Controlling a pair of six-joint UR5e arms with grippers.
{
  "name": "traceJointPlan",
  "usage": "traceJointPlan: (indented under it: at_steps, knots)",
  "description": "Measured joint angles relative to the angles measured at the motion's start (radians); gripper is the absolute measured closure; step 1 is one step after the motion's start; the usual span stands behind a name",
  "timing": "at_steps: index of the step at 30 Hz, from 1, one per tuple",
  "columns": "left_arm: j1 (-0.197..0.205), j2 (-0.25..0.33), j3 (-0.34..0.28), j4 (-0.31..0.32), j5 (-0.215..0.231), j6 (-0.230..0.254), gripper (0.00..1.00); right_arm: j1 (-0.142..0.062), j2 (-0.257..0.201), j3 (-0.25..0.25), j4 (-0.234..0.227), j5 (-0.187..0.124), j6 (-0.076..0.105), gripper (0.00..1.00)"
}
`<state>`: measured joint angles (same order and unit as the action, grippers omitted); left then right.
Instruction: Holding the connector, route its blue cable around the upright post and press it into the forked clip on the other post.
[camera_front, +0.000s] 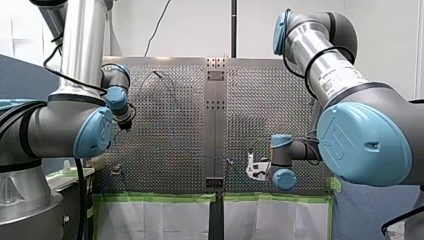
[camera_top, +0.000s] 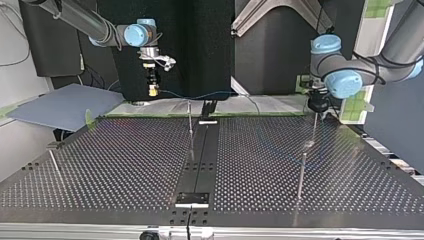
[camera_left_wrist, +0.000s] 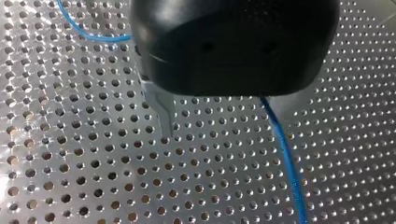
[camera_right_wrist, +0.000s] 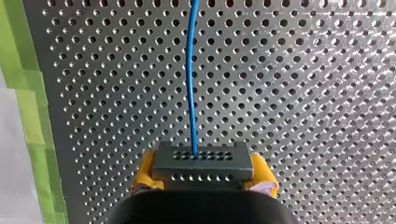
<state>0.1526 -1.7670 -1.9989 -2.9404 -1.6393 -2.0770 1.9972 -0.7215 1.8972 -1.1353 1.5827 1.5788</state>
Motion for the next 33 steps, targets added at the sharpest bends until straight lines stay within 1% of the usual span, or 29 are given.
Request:
traceJointPlan:
  at_steps: [6, 10, 15, 20, 23, 28, 33]
  knots:
    - [0.000, 0.000, -0.031, 0.006, -0.011, 0.005, 0.00, 0.003, 0.001, 0.000, 0.000, -0.001, 0.000, 1.00]
    - [0.000, 0.000, -0.062, 0.018, -0.038, 0.012, 0.00, 0.006, 0.001, 0.000, 0.000, -0.001, 0.000, 1.00]
    - [0.000, -0.001, -0.103, 0.056, -0.068, 0.007, 0.00, 0.008, 0.001, 0.000, 0.000, -0.002, 0.001, 1.00]
    - [-0.005, -0.001, -0.119, 0.088, -0.102, 0.005, 0.00, 0.011, 0.001, 0.000, -0.001, -0.004, 0.001, 1.00]
    - [-0.006, -0.001, -0.121, 0.097, -0.118, 0.005, 0.00, 0.012, 0.001, 0.000, -0.002, -0.004, 0.002, 1.00]
    - [-0.015, -0.001, -0.124, 0.092, -0.111, 0.010, 0.00, 0.013, 0.001, 0.000, -0.004, -0.004, 0.002, 1.00]
    - [-0.031, 0.000, -0.141, 0.084, -0.108, 0.019, 0.00, 0.014, 0.002, 0.000, -0.007, -0.005, 0.003, 1.00]
